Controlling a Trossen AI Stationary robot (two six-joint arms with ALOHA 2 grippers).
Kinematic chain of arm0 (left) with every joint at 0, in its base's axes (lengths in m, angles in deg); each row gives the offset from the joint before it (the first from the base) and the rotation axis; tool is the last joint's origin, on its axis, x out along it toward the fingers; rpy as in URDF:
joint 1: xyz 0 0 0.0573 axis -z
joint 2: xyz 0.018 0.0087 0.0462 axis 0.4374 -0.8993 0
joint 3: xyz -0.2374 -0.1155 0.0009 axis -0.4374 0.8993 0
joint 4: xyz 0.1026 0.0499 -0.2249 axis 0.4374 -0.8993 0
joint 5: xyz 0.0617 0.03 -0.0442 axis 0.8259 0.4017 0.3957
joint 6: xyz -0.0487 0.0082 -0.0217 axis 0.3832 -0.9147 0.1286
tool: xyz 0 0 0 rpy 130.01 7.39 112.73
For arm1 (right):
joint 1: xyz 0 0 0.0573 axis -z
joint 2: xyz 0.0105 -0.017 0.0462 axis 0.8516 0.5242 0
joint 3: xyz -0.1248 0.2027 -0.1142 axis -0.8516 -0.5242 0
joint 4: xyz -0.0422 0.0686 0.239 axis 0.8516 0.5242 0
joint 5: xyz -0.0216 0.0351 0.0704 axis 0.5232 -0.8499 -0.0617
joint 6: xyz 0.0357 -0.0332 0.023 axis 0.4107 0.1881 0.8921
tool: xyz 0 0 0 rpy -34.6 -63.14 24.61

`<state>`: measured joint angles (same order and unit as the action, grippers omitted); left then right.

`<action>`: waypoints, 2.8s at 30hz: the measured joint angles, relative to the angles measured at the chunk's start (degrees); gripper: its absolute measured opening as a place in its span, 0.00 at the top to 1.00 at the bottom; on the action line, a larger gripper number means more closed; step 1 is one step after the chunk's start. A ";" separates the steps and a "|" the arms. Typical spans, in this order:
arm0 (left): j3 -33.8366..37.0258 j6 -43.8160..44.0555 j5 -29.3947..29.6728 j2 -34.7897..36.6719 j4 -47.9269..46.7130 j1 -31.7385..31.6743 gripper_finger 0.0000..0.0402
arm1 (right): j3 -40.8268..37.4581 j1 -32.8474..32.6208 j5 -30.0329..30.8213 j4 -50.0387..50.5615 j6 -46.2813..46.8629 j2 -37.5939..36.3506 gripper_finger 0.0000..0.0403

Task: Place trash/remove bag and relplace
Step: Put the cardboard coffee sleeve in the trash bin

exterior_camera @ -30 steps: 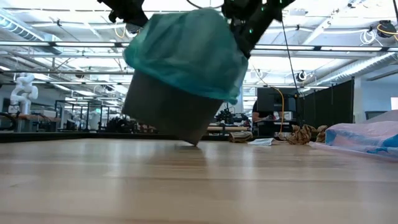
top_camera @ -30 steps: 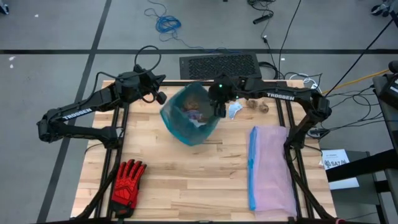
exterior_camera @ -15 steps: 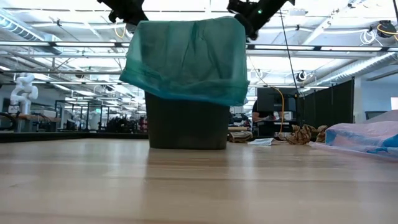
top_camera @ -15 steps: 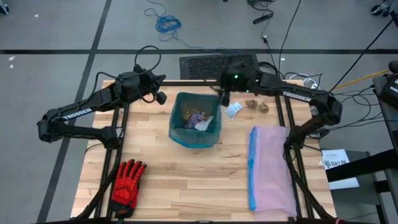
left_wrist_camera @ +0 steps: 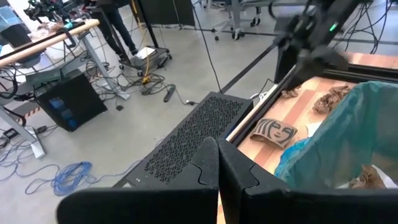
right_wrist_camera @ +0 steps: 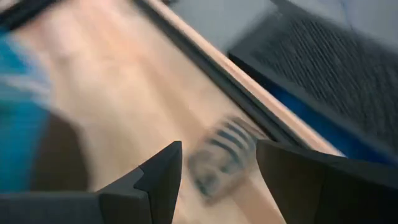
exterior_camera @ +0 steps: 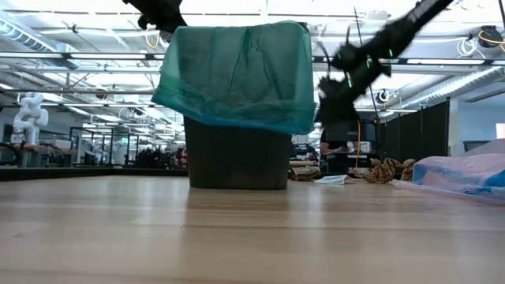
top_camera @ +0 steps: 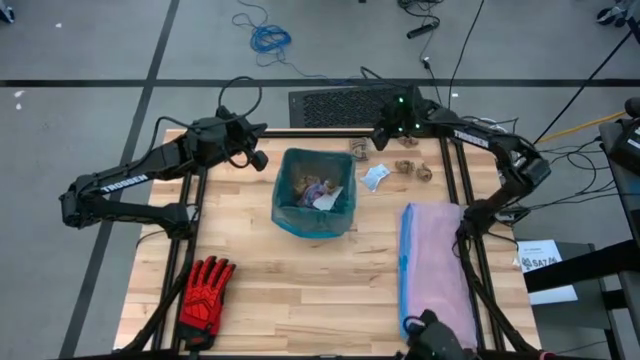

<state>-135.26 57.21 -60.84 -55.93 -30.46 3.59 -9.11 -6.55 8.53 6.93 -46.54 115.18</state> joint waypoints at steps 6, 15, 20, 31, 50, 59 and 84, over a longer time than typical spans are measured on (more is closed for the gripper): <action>0.00 1.47 -0.14 0.00 0.29 0.04 1.00 | -3.25 3.08 2.09 -6.92 8.13 6.12 0.50; 0.00 2.56 -0.58 0.00 -0.43 1.19 1.00 | -3.40 2.49 -1.14 -13.77 15.83 15.72 0.50; 0.00 2.59 -0.60 0.00 -0.87 1.40 1.00 | -3.20 2.03 -1.83 -15.54 17.96 18.21 0.50; 0.00 2.66 -0.58 0.00 -1.73 1.38 1.00 | -2.47 -0.54 -1.91 -22.55 19.26 18.62 0.83; 0.00 2.90 -0.99 0.00 -3.50 1.40 1.00 | -0.71 -0.96 -4.79 -13.70 21.92 18.36 0.54; 0.00 2.90 -0.99 0.00 -4.96 1.40 1.00 | -0.71 -0.96 -4.79 -13.67 21.90 18.36 0.46; 0.00 2.90 -0.99 0.00 -5.81 1.38 1.00 | -0.78 -3.17 -5.79 -20.30 25.96 20.77 0.46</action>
<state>-135.26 60.10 -61.83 -55.93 -36.27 4.97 -9.89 -9.72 2.74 -13.37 -20.58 135.95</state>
